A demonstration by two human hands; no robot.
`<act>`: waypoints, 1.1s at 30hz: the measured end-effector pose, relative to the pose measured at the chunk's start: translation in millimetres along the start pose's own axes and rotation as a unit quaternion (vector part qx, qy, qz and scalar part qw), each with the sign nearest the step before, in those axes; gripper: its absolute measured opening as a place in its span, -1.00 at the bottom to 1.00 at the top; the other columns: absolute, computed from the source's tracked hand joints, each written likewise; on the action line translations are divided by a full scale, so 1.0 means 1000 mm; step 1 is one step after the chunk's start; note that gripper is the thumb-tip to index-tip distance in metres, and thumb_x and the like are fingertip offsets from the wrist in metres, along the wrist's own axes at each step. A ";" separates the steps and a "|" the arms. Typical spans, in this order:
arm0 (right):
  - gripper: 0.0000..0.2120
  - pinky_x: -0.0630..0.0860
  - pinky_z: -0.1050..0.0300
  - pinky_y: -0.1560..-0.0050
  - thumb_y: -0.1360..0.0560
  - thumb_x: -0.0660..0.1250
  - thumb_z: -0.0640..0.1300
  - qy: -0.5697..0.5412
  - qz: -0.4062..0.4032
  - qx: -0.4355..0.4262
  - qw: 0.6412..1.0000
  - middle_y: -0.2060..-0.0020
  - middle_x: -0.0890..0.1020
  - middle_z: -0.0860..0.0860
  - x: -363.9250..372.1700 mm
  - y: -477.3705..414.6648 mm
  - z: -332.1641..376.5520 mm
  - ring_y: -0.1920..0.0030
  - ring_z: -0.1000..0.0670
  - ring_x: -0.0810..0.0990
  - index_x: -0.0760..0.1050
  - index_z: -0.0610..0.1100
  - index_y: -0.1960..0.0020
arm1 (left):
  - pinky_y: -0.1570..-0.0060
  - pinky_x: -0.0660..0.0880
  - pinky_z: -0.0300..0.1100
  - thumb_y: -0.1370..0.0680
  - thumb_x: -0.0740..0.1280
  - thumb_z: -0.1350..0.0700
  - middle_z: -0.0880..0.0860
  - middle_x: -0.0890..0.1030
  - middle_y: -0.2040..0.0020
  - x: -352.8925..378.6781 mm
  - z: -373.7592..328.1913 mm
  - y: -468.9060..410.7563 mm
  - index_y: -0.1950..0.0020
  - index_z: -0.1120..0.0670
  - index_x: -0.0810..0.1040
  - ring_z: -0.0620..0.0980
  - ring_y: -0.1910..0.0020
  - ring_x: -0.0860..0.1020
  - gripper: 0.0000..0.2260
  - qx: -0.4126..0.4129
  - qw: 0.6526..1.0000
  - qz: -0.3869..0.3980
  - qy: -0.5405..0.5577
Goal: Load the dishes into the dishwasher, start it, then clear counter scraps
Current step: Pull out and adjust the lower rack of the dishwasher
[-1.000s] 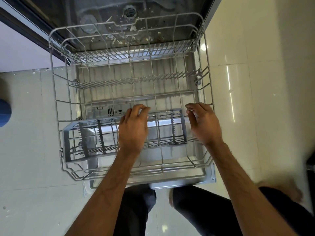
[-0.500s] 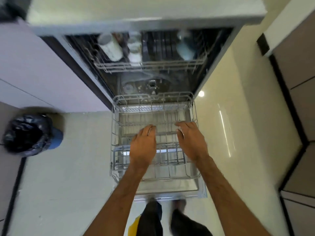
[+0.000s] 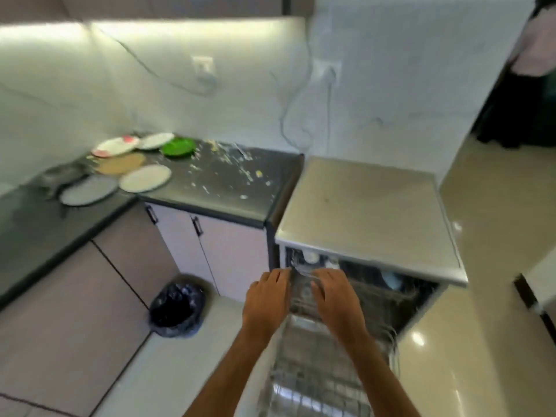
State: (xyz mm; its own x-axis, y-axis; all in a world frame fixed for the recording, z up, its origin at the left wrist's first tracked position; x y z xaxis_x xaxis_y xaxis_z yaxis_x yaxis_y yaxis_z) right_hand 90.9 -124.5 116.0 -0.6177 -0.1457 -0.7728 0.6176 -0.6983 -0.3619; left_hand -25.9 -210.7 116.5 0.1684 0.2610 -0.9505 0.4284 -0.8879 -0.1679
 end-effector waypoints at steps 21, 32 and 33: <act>-0.75 0.47 0.12 -0.22 -0.62 0.26 -0.12 0.021 -0.010 -0.061 0.998 -0.18 0.61 0.00 0.144 -0.256 0.249 -0.20 0.01 0.51 0.56 -0.11 -0.27 | -0.18 0.50 -0.08 -0.67 0.13 0.03 0.00 0.46 -0.41 -0.198 0.320 -0.146 -0.52 0.03 0.29 0.01 -0.35 0.44 -0.60 -0.016 0.995 -0.087 -0.053; -0.76 0.51 0.08 -0.18 -0.59 0.29 -0.13 0.080 0.030 -0.053 0.995 -0.16 0.61 0.02 0.216 -0.362 0.229 -0.19 0.00 0.51 0.56 -0.11 -0.24 | -0.13 0.58 -0.04 -0.63 0.25 0.07 0.05 0.52 -0.36 -0.152 0.392 -0.229 -0.49 0.09 0.35 0.04 -0.29 0.51 -0.58 -0.005 0.998 -0.055 -0.014; -0.76 0.51 0.09 -0.18 -0.58 0.30 -0.12 0.081 0.034 -0.050 0.995 -0.15 0.62 0.02 0.227 -0.378 0.222 -0.18 0.00 0.51 0.56 -0.11 -0.23 | -0.12 0.58 -0.04 -0.62 0.26 0.08 0.06 0.53 -0.35 -0.143 0.398 -0.241 -0.48 0.10 0.36 0.05 -0.27 0.53 -0.57 -0.002 0.998 -0.054 -0.016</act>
State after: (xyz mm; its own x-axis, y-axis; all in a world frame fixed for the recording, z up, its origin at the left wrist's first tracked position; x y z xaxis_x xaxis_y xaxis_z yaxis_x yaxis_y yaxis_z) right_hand -391.0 -49.3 193.7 -0.4916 -0.0703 -0.8680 0.7056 -0.6164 -0.3497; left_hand -507.0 -185.4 189.0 0.0932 0.3438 -0.9344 0.4460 -0.8535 -0.2696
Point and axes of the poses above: each hand's wrist, its own y-axis away from the middle knuckle, its own x-axis out of the palm, z = x × y, the point moved 10 cm from there along -y, towards the middle knuckle
